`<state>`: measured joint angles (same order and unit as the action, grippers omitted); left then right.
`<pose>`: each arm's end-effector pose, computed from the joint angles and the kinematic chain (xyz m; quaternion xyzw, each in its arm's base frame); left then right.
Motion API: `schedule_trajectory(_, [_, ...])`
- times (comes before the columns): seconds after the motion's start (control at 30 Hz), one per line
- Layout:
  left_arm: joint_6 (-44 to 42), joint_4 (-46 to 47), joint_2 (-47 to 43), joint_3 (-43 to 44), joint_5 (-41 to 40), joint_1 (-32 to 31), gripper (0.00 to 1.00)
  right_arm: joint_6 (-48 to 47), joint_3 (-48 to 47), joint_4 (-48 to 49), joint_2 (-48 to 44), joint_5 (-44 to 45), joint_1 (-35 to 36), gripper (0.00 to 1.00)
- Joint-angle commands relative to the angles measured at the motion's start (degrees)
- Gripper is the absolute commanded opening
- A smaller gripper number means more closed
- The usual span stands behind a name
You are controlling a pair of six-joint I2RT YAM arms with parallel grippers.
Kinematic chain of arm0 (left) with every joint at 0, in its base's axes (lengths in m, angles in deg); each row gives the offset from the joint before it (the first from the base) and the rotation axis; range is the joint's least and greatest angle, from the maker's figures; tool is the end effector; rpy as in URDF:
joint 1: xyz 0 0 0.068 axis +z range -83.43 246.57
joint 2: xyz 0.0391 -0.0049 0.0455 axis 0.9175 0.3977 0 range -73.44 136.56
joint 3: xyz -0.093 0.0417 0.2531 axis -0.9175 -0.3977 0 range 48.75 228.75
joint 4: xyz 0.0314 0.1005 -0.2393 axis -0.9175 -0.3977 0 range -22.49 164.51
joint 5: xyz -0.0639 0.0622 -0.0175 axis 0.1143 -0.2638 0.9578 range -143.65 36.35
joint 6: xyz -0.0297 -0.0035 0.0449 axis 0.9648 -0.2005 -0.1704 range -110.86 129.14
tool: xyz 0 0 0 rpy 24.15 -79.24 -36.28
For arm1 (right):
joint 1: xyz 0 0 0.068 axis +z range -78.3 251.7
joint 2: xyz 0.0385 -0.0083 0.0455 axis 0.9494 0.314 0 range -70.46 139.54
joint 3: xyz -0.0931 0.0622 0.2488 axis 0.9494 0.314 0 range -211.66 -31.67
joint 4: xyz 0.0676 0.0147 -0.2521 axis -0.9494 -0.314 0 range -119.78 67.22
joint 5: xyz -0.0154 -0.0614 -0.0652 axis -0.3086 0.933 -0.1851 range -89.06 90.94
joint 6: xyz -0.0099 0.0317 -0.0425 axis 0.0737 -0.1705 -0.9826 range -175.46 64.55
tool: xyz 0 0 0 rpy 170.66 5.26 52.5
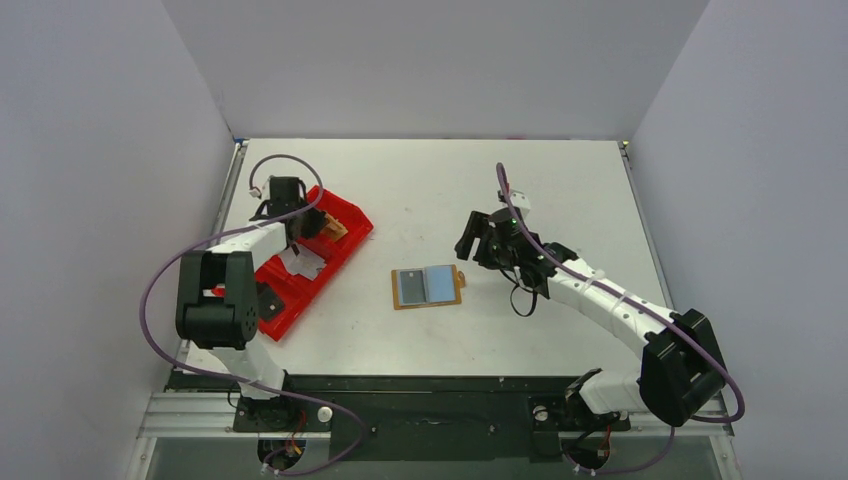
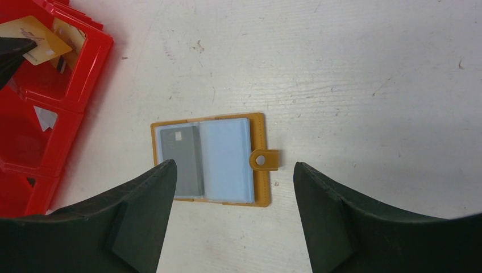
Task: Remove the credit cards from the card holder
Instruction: Place the credit card in the storage box.
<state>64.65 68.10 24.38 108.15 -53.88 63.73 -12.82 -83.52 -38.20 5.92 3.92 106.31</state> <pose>0.3624 -0.0177 0.1926 -0.4103 0.8272 -0.1855 0.3362 0.2394 0.1629 0.2527 0.0744 0.9028 0.2456 0.3452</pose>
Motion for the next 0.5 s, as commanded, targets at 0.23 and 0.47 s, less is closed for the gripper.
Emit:
schedule_trajectory(0.23, [1.0, 8.5, 1.6, 2.2, 1.7, 0.6, 0.17, -0.4, -2.3, -1.4, -1.7, 2.9, 1.4, 0.71])
schedule_trajectory(0.47, [-0.1, 7.7, -2.8, 1.4, 2.3, 0.6, 0.32, -0.8, -4.0, -3.5, 0.5, 2.8, 2.4, 0.71])
